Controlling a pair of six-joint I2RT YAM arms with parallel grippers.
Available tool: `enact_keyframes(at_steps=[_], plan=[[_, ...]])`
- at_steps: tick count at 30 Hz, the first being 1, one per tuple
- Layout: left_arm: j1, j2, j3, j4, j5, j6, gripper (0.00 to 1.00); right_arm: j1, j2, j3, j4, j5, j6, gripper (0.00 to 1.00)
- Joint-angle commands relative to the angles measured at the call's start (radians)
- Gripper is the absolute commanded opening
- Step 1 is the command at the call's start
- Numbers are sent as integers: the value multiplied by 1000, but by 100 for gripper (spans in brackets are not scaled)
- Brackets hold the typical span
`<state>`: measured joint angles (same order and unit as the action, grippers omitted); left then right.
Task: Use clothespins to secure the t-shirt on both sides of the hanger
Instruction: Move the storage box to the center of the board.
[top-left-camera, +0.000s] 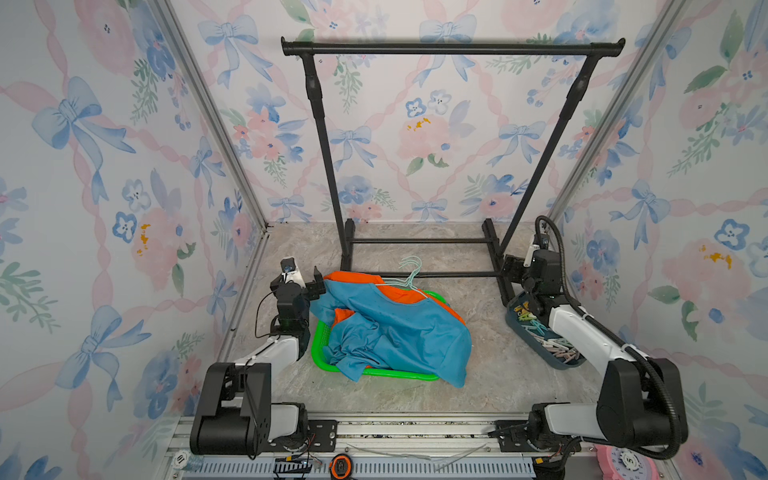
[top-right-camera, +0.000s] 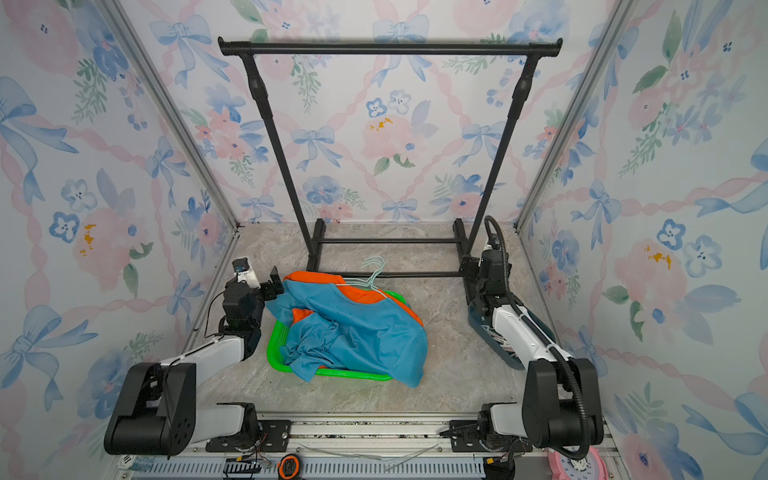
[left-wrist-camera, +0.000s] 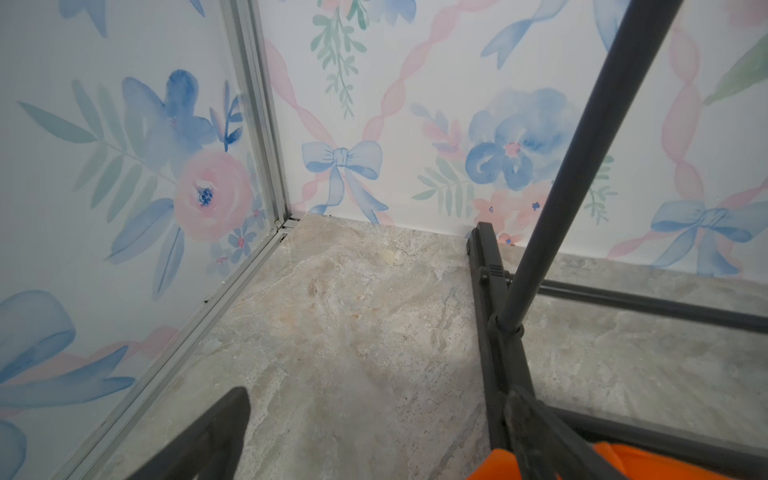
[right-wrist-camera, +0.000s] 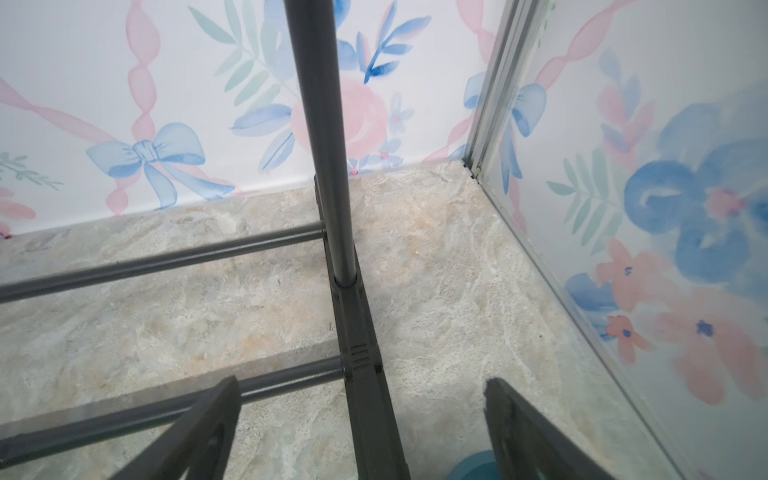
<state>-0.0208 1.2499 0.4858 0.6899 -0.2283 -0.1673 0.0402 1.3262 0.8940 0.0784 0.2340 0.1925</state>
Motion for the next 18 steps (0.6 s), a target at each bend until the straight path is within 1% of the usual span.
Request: enact_keyframes(at_steps=[1, 3, 6, 8, 9, 10, 12, 15, 18], plan=[[-20, -78, 112, -288, -15, -125, 96, -34, -37, 59, -392, -12, 150, 80], [-51, -143, 147, -383, -25, -187, 95, -44, -72, 55, -443, -37, 193, 72], [-108, -264, 149, -468, 3, -277, 94, -72, -103, 16, -490, -71, 265, 56], [-171, -345, 146, -538, 7, -303, 92, -95, -116, -33, -492, -97, 294, 36], [-199, -379, 146, -571, -4, -302, 92, -105, -120, -55, -489, -112, 302, 30], [-230, -417, 141, -615, -21, -303, 92, -113, -122, -81, -483, -121, 308, 26], [-262, -487, 128, -682, -14, -311, 92, -117, -118, -118, -475, -126, 315, 25], [-270, -601, 87, -761, 45, -330, 92, -115, -82, -158, -465, -123, 319, 23], [-271, -718, 66, -831, 50, -306, 93, -114, -39, -188, -449, -125, 334, 22]])
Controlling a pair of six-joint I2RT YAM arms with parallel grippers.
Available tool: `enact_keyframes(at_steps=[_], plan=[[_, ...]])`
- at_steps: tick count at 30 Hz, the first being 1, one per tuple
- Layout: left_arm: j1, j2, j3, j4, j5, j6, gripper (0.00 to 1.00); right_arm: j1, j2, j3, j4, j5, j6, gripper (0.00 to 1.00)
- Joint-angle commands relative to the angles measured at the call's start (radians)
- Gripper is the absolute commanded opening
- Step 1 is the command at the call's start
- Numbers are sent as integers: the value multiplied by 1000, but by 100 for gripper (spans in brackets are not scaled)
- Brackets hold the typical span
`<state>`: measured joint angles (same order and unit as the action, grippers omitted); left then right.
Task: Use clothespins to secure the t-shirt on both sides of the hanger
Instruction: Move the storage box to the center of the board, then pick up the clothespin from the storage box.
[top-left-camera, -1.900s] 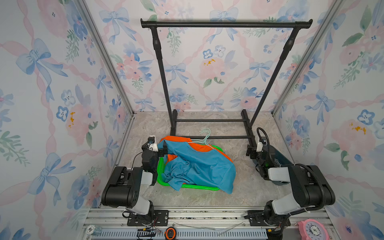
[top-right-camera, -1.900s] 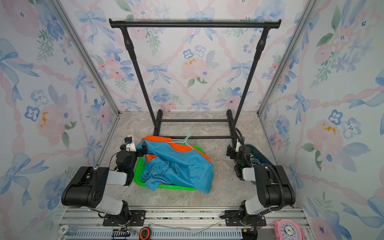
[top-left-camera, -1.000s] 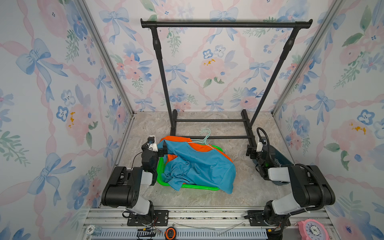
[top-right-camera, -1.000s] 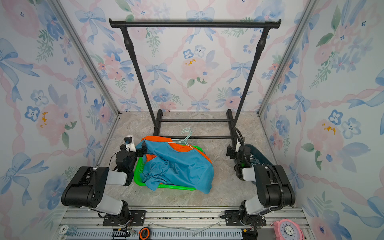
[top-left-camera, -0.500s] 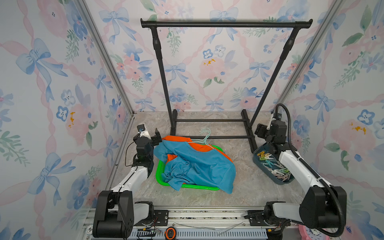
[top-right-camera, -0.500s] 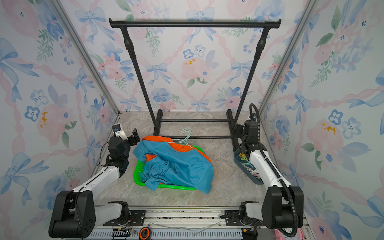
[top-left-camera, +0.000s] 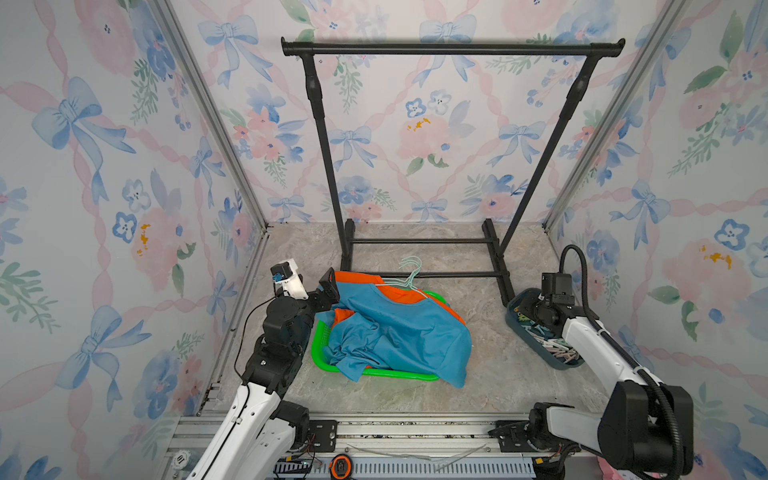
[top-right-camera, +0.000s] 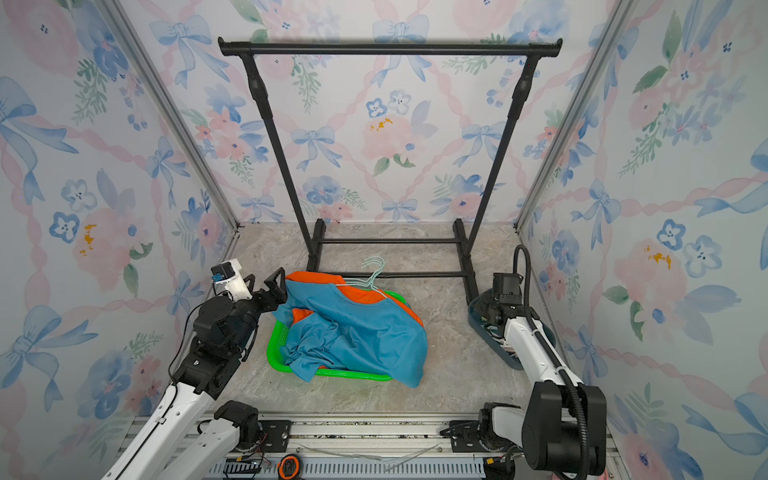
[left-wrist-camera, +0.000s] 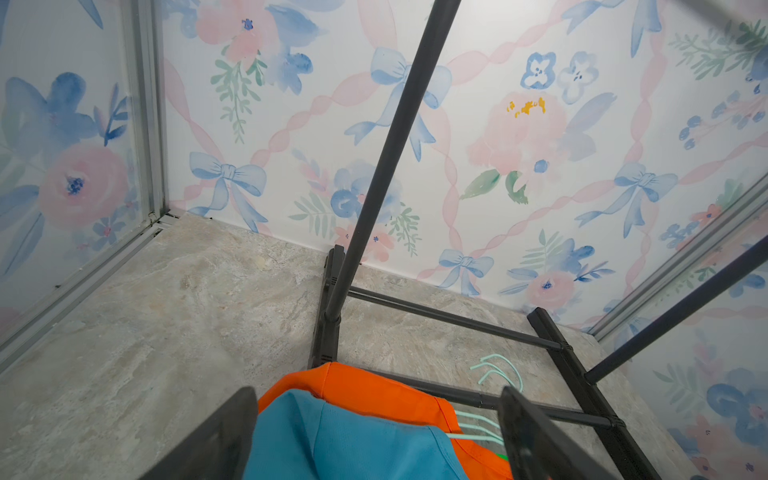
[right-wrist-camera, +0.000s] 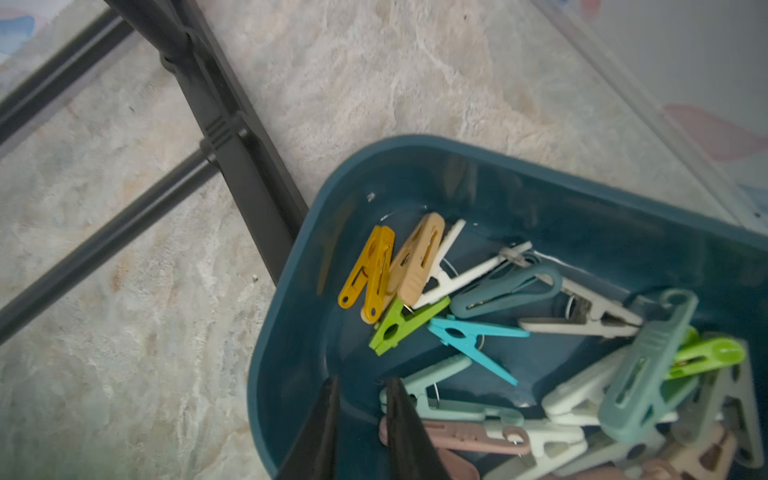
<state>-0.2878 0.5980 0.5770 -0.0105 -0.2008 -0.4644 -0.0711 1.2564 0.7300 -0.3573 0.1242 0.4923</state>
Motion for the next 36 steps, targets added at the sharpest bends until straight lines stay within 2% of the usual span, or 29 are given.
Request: enact_keyframes(at_steps=[1, 6, 14, 17, 21, 27, 32, 36], plan=[[-3, -98, -25, -148, 20, 6, 93, 0, 46, -28, -9, -23, 38, 22], [-3, -162, -19, -174, 27, 54, 95, 81, 92, -23, 7, -25, 59, 22], [-2, -145, -8, -169, 40, 54, 94, 293, 207, 18, 82, -35, 162, 25], [-2, -137, 15, -169, 46, 61, 94, 338, 256, 58, 97, -47, 179, 28], [-2, -99, 50, -171, 52, 81, 94, 347, 277, 99, 83, -51, 179, 34], [-3, -41, 79, -152, 93, 68, 92, 343, 213, 148, -30, -26, 100, 39], [-3, -3, 79, -138, 120, 64, 90, 268, 127, 107, -98, -39, 66, 37], [-4, 1, 41, -128, 129, 64, 89, 209, 114, 72, -101, -47, 48, 33]])
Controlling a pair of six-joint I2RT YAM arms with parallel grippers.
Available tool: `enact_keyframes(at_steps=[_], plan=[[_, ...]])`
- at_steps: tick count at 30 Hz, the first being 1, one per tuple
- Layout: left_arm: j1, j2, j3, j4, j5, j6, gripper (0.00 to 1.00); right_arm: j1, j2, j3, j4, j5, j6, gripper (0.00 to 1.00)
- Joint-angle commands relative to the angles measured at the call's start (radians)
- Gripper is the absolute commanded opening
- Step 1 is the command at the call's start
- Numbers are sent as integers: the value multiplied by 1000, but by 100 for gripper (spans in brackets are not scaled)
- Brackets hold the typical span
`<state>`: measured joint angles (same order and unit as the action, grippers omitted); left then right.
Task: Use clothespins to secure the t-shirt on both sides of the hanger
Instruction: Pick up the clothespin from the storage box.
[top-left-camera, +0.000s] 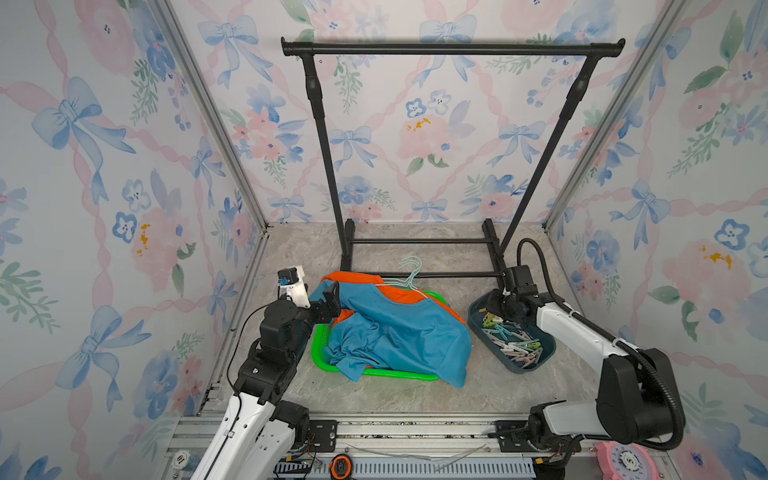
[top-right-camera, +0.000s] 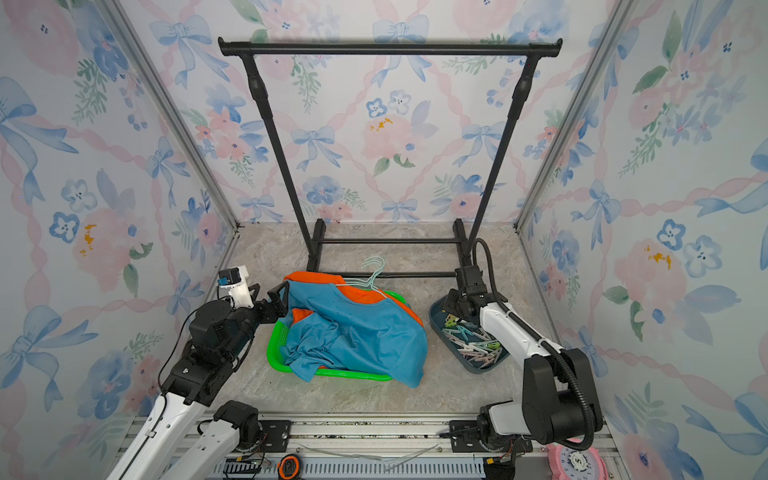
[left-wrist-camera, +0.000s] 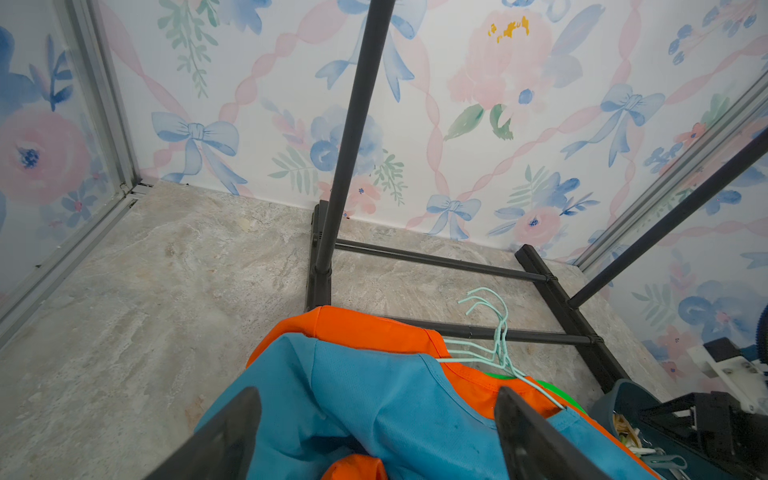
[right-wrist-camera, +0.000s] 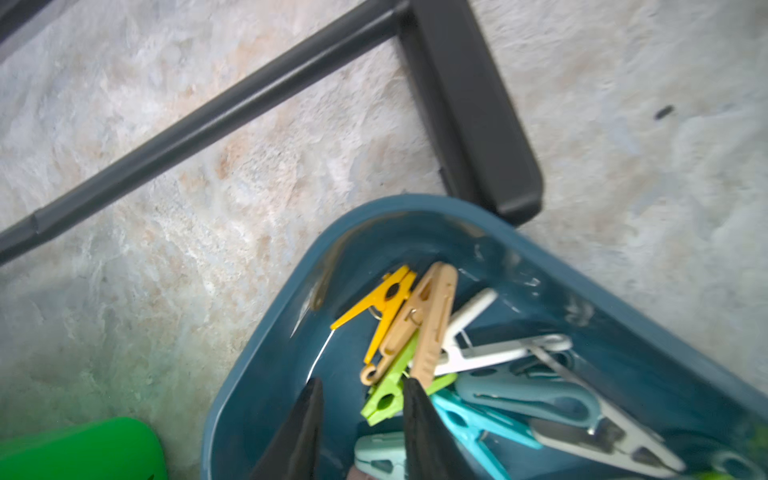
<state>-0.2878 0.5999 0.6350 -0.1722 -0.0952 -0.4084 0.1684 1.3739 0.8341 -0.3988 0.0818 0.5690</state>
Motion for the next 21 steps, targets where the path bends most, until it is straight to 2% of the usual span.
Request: enact_keyframes(at_steps=[1, 5, 9, 21], plan=[[-5, 1, -22, 33, 28, 9, 89, -40, 2, -35, -62, -6, -36, 33], [-11, 6, -30, 32, 38, 8, 89, -95, 4, -62, -68, -7, -29, 37], [-13, 6, -34, 30, 46, 6, 88, -170, -58, -147, -14, -57, 9, 38], [-14, 34, -34, 25, 43, 19, 88, -214, -110, -230, 30, -117, 79, 47]])
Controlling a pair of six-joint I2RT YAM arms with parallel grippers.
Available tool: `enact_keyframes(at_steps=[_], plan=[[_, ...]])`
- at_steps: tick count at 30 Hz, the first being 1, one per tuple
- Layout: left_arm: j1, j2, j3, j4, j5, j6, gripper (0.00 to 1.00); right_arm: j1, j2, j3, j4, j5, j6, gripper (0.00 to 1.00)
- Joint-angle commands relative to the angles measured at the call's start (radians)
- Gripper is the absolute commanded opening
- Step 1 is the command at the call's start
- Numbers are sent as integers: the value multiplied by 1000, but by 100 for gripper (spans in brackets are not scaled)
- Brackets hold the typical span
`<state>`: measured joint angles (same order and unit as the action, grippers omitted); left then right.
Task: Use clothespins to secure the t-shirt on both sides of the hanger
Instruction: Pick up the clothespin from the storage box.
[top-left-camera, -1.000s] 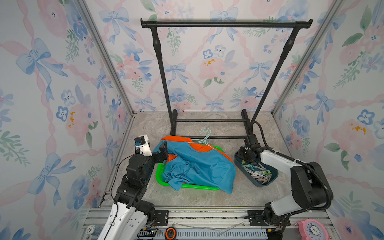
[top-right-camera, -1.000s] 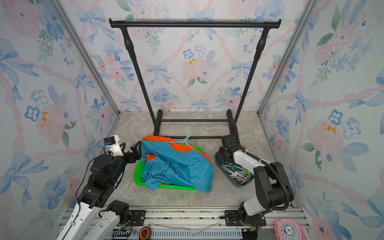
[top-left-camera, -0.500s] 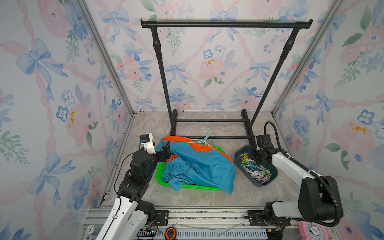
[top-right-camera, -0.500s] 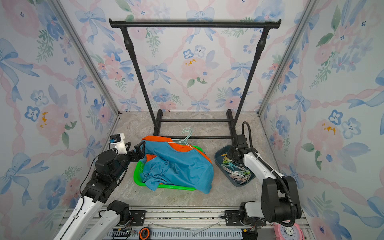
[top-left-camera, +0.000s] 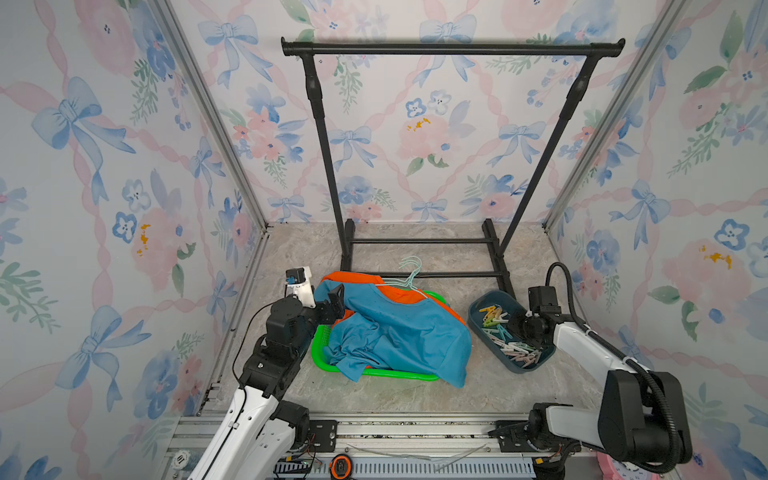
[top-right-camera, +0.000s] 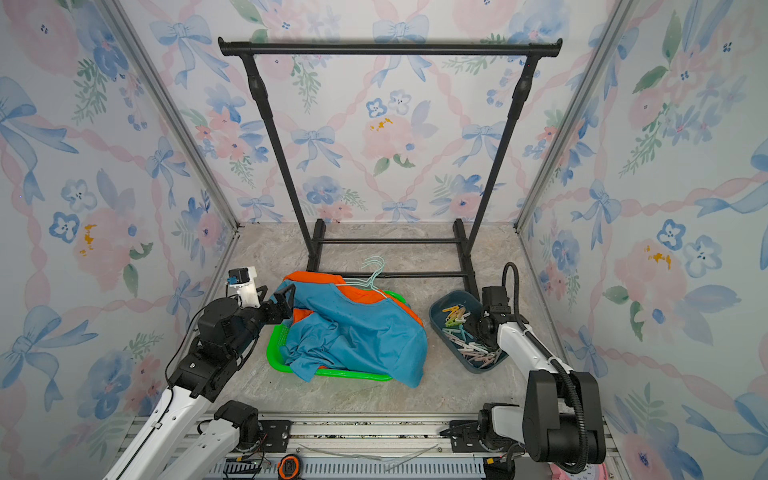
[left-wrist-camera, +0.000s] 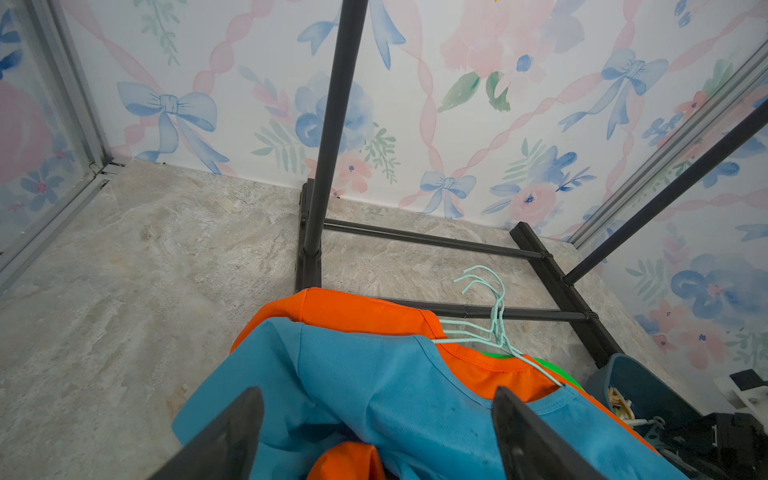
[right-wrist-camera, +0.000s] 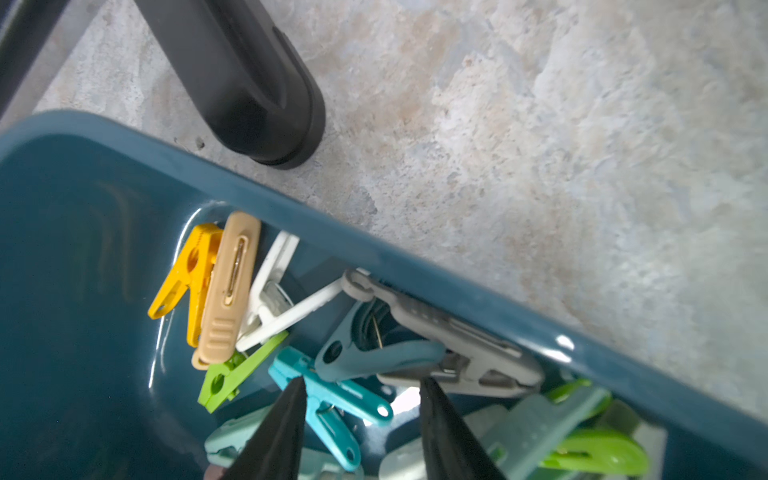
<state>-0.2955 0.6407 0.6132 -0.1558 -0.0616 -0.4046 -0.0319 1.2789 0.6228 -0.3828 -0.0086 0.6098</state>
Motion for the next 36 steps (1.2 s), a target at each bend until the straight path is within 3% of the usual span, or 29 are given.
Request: enact_keyframes(at_steps=[1, 13, 24, 36], plan=[[-8, -9, -13, 8, 10, 14, 88, -20, -19, -21, 14, -28, 40, 47], [-8, -19, -18, 6, 10, 12, 88, -115, 15, -57, 135, -79, 75, 44], [-7, -13, -19, 3, 7, 12, 87, -118, 73, -32, 185, -115, 77, 37], [-6, -9, -18, 3, 9, 14, 87, -108, 17, 7, 132, -119, 64, 31]])
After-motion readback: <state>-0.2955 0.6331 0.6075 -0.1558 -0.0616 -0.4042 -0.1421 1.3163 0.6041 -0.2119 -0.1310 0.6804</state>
